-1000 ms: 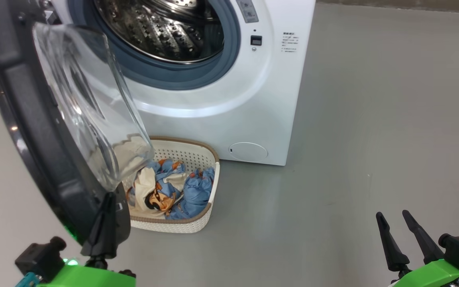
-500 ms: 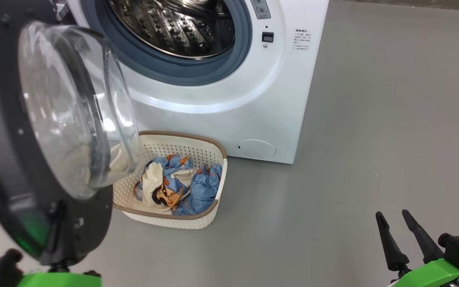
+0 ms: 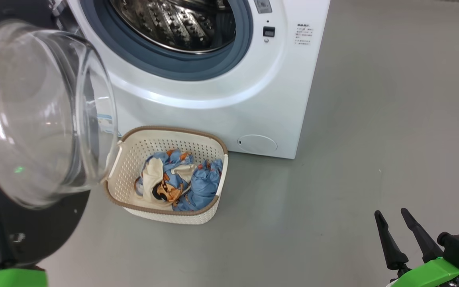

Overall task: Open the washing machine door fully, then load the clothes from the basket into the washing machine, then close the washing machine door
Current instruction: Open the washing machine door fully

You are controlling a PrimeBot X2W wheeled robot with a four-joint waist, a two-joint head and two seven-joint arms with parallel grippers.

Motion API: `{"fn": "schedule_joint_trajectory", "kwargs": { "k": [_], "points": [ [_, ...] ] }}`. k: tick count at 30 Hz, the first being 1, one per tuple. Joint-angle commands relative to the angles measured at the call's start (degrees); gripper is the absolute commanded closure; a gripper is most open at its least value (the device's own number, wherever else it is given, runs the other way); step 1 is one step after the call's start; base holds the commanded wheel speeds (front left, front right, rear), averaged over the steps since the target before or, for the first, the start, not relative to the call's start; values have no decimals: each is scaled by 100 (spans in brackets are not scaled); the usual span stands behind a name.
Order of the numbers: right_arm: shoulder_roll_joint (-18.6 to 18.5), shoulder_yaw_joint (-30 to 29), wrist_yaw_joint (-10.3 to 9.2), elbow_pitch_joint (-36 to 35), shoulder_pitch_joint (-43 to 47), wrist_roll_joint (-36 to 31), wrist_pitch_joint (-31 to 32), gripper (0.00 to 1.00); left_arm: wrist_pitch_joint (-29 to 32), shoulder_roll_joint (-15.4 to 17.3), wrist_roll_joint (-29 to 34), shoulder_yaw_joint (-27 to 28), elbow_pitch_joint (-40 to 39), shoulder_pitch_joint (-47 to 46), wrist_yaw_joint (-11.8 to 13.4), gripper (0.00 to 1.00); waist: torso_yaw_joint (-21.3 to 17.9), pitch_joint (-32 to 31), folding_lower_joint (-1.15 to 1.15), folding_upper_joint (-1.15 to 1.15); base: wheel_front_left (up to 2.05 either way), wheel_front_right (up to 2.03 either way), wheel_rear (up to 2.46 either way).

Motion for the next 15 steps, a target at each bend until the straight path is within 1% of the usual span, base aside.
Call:
{"fn": "schedule_joint_trajectory", "kwargs": {
  "k": [1, 5, 12, 15],
  "points": [
    [-108, 143, 9, -166, -145, -78, -70, 0, -38, 268, 61, 371, -54, -276, 88, 100, 0, 64, 0, 0, 0, 0, 0],
    [-119, 140, 9, -189, -186, -99, -70, 0, -38, 397, 97, 564, 132, -425, 98, 100, 4, 174, 0, 0, 0, 0, 0],
    [-136, 163, 9, -191, -325, -150, -70, 0, -38, 771, 175, 1027, 741, -852, 66, 100, -7, 425, 0, 0, 0, 0, 0],
    [-129, 196, 9, -183, -399, -176, -70, 0, -38, 959, 220, 1308, 1059, -1083, 54, 100, -10, 557, 0, 0, 0, 0, 0]
  ]
}}
